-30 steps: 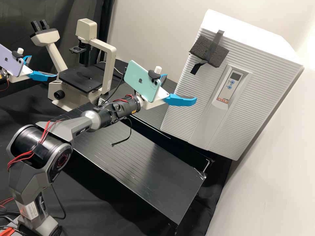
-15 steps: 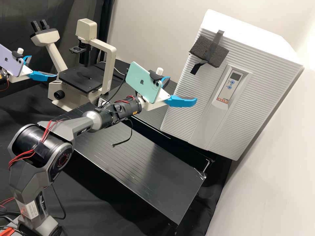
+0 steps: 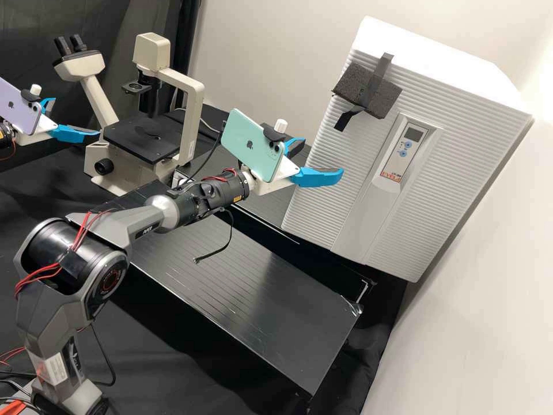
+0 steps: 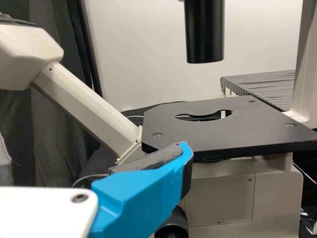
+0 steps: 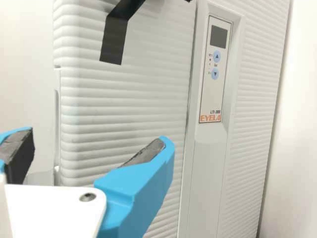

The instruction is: Open the incubator door.

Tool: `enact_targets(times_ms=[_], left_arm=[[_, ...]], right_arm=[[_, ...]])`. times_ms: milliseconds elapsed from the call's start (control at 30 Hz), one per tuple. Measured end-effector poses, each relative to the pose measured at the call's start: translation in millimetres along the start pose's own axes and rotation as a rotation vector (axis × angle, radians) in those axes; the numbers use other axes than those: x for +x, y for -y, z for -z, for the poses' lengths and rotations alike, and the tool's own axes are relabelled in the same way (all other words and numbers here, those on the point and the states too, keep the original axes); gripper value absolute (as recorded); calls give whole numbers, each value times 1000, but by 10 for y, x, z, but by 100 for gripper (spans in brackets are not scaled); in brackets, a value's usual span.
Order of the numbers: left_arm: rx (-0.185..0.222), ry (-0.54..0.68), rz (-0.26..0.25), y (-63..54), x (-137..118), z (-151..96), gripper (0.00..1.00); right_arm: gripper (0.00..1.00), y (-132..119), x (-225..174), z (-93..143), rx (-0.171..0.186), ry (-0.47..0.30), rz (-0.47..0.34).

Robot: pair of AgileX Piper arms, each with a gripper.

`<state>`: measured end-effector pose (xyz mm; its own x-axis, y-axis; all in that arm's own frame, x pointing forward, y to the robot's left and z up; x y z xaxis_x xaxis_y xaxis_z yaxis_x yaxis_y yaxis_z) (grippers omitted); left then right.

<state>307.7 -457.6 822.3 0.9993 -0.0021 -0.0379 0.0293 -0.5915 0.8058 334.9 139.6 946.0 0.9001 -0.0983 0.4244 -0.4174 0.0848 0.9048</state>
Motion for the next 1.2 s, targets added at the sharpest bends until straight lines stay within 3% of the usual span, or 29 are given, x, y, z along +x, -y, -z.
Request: enact_targets(times_ms=[1200], left_arm=[[0, 0, 0, 0, 0, 0, 100]], right_arm=[[0, 6, 11, -53, -2, 1, 20]])
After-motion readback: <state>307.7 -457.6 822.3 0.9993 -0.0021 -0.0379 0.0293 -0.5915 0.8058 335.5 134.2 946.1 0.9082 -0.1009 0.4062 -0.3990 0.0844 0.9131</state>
